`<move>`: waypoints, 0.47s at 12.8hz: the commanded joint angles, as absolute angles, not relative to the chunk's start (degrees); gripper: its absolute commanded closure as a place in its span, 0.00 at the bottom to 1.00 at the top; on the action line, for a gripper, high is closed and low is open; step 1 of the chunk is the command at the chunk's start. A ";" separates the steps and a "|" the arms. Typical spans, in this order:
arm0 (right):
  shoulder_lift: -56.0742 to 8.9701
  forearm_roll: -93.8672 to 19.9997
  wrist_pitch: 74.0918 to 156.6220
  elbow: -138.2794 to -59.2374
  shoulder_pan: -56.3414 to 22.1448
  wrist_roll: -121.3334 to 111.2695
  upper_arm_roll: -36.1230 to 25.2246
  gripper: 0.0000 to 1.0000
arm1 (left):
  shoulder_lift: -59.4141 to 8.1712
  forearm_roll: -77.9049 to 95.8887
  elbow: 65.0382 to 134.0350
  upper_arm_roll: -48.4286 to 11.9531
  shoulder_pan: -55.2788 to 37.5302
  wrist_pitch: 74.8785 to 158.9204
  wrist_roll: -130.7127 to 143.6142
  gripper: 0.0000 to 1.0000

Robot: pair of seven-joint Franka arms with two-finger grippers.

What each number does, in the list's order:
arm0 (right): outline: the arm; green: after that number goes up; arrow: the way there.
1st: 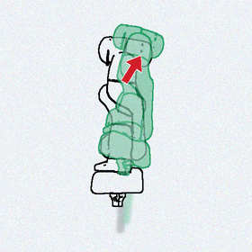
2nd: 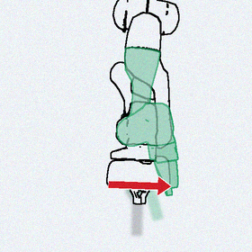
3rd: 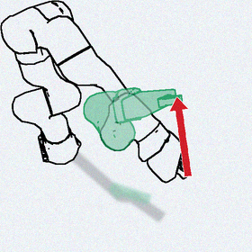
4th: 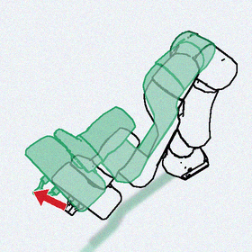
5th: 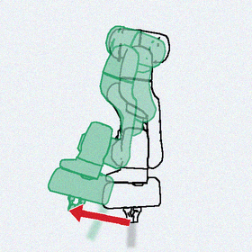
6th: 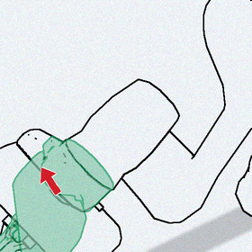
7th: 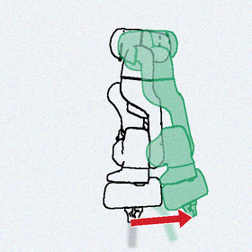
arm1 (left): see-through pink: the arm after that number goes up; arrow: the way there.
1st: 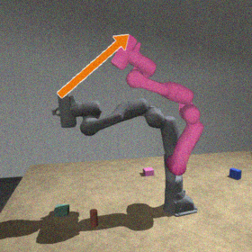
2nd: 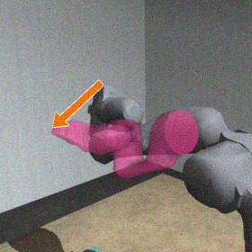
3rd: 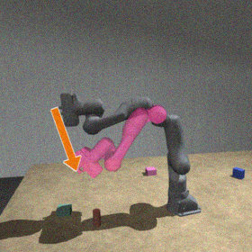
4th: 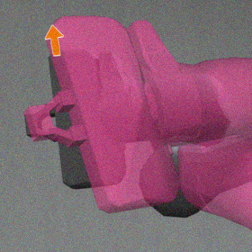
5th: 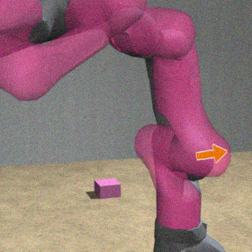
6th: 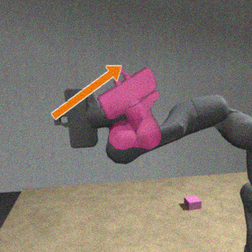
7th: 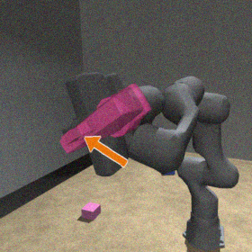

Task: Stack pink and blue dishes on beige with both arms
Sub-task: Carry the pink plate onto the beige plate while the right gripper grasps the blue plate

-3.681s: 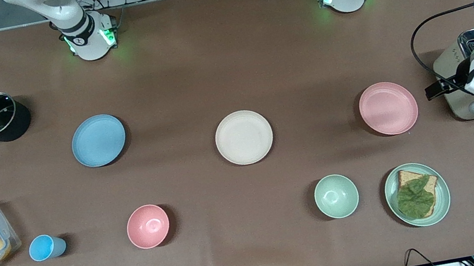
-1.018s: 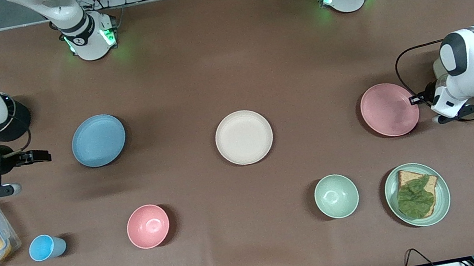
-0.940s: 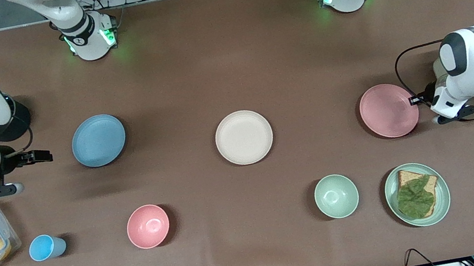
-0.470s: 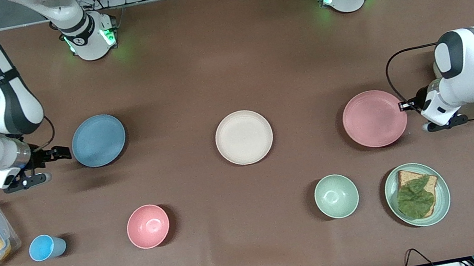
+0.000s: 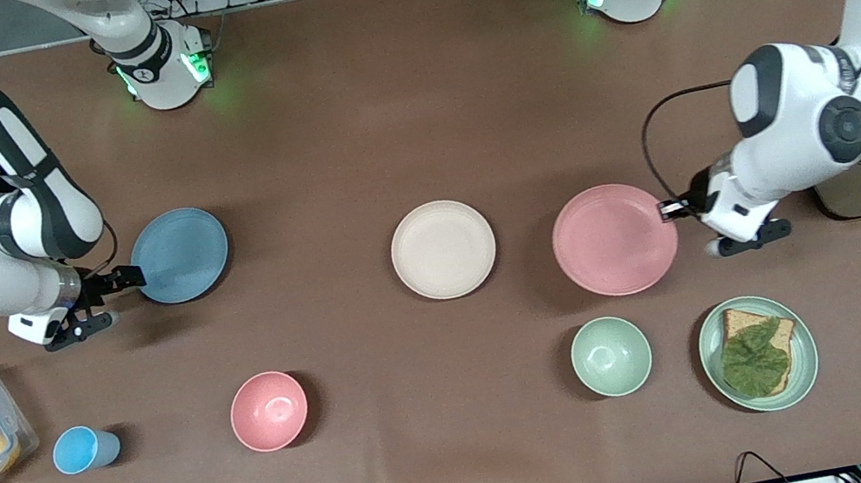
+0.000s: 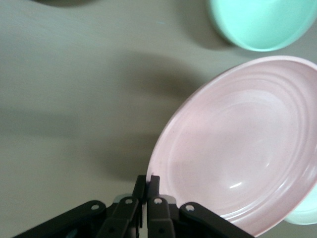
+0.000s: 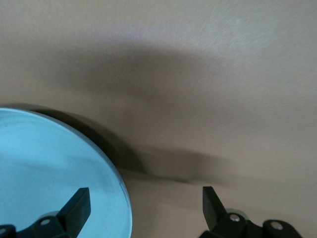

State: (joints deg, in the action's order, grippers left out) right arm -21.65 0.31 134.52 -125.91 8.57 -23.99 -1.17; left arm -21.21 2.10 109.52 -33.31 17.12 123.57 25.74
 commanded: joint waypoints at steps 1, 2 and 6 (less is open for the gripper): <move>-23.02 -0.18 134.65 -125.68 9.58 -25.22 -0.09 0.00 | -24.16 2.64 104.95 -33.40 7.86 122.43 39.68 1.00; -23.29 -0.18 134.39 -125.68 9.41 -25.40 -0.09 0.00 | -25.74 2.20 103.38 -33.22 4.43 122.52 43.73 1.00; -23.99 -1.05 132.11 -125.51 9.05 -26.98 0.09 0.45 | -31.80 -1.91 100.55 -32.79 -3.94 125.67 54.39 1.00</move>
